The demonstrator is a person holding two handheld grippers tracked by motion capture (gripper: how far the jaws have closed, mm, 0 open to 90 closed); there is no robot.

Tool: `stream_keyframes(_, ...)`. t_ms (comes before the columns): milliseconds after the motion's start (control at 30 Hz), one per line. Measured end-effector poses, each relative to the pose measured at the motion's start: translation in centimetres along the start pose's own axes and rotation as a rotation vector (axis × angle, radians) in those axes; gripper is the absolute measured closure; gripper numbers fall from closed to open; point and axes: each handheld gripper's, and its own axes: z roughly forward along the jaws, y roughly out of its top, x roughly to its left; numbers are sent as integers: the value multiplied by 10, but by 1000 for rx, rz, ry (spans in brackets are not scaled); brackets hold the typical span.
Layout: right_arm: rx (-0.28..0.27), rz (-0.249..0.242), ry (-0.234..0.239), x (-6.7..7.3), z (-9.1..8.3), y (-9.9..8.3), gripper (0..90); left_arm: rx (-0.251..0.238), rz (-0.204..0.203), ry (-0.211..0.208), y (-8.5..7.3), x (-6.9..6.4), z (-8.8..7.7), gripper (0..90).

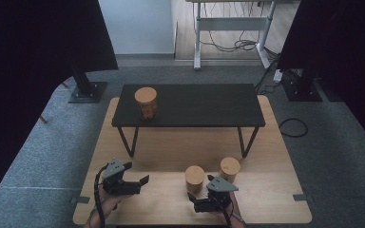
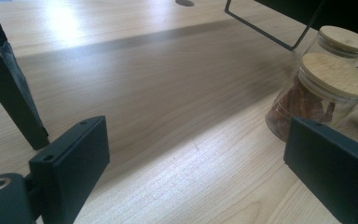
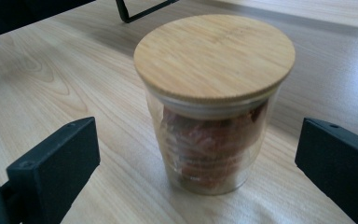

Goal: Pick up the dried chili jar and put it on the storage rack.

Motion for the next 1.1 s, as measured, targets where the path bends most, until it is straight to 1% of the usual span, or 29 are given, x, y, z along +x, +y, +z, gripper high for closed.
stream_keyframes(367,27,-13,-21,4,11,7,12,1,5,1,0,-2,0,62)
stream_keyframes(800,40,-12,-37,3,26,17,30,7,4,-3,0,-2,2,62)
stream_keyframes(1000,57,-9,-50,3,33,21,38,4,4,-4,0,-2,1,62)
stream_keyframes(1100,64,-10,-50,4,35,22,44,2,4,-4,0,-2,1,62)
